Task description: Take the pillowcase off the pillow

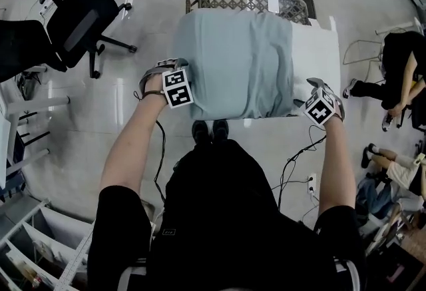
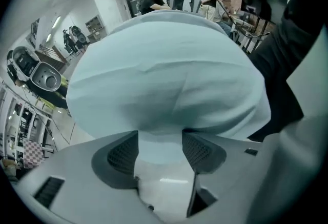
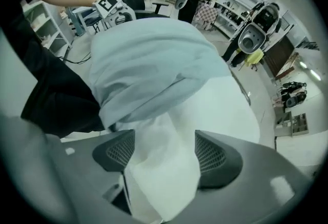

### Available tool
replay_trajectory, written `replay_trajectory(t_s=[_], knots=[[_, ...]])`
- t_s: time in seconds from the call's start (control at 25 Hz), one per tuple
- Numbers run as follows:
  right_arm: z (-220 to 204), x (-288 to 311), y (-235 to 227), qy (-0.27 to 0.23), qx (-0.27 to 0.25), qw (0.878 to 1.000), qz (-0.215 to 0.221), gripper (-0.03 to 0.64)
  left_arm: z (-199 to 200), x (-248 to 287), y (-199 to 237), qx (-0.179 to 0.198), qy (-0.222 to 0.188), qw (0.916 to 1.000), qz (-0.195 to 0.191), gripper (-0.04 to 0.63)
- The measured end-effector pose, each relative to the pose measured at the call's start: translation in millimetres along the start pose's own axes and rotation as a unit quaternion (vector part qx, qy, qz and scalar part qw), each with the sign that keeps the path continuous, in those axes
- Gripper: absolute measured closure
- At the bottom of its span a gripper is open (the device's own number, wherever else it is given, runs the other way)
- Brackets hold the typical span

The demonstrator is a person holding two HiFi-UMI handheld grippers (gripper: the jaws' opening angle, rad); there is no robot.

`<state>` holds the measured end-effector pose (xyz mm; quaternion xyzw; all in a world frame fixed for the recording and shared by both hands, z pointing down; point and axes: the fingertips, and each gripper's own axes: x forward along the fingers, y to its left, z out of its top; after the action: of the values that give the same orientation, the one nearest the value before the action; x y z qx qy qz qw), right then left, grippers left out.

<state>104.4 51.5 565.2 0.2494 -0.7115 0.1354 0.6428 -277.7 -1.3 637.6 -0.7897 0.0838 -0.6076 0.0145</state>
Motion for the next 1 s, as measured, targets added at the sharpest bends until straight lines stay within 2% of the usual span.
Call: replay_trajectory(t_s=[0.08,0.12,0.16,0.2,0.28,0.36,0.44,0.56,0.72,0.8,0.84,0.88,0.96,1.0], knots=[[-13.6,-0.2,15.6,0.015,-0.008,0.999,0.046,0.226,3.9,10.0,-0.7,0.001,0.006,0.9999,-0.014,0.336],[-18.6,2.6,24.4,0.02,-0.014,0.998,0.064,0.206,5.0,14.6,-3.3,0.005,0.01,0.9997,-0.022,0.397],[-23.0,8.3,33.0,0.024,-0.024,0.997,0.076,0.184,5.4,18.7,-5.8,0.008,0.015,0.9995,-0.027,0.512],[-27.1,17.2,40.9,0.03,-0.036,0.996,0.081,0.174,5.3,21.9,-7.3,0.006,0.019,0.9994,-0.027,0.584],[-34.1,40.4,49.5,0.048,-0.073,0.994,0.068,0.15,2.4,23.9,-6.2,-0.009,0.026,0.9993,-0.024,0.589],[-37.4,59.8,46.1,0.057,-0.107,0.992,0.025,0.145,-7.3,19.7,-2.7,-0.022,0.043,0.9987,-0.015,0.591],[-35.7,64.2,41.8,0.036,-0.098,0.995,-0.003,0.147,-25.5,8.7,1.7,-0.025,0.067,0.9974,0.001,0.591],[-31.1,56.0,42.1,-0.006,-0.066,0.998,-0.007,0.147,-61.0,-18.4,11.3,-0.008,0.108,0.9935,0.032,0.591],[-37.8,59.7,43.1,0.009,-0.098,0.995,-0.016,0.157,-101.7,-55.7,34.9,0.02,0.165,0.983,0.078,0.591],[-40.6,60.7,41.6,0.015,-0.101,0.995,-0.018,0.184,-134.2,-73.7,50.4,0.034,0.228,0.9678,0.101,0.592],[-41.4,60.9,41.6,0.014,-0.1,0.995,-0.018,0.189,-157.7,-84.2,56.5,0.028,0.257,0.9599,0.107,0.592],[-41.4,61.0,42.3,0.012,-0.099,0.995,-0.019,0.193,-179.1,-96.8,59.4,0.0,0.266,0.9581,0.107,0.592],[-39.3,61.3,42.9,0.009,-0.093,0.995,-0.022,0.194,-196.7,-124.2,60.3,-0.079,0.227,0.9651,0.104,0.592],[-37.8,61.8,41.6,0.009,-0.09,0.996,-0.025,0.193,-190.3,-132.4,60.3,-0.105,0.195,0.9692,0.107,0.592]])
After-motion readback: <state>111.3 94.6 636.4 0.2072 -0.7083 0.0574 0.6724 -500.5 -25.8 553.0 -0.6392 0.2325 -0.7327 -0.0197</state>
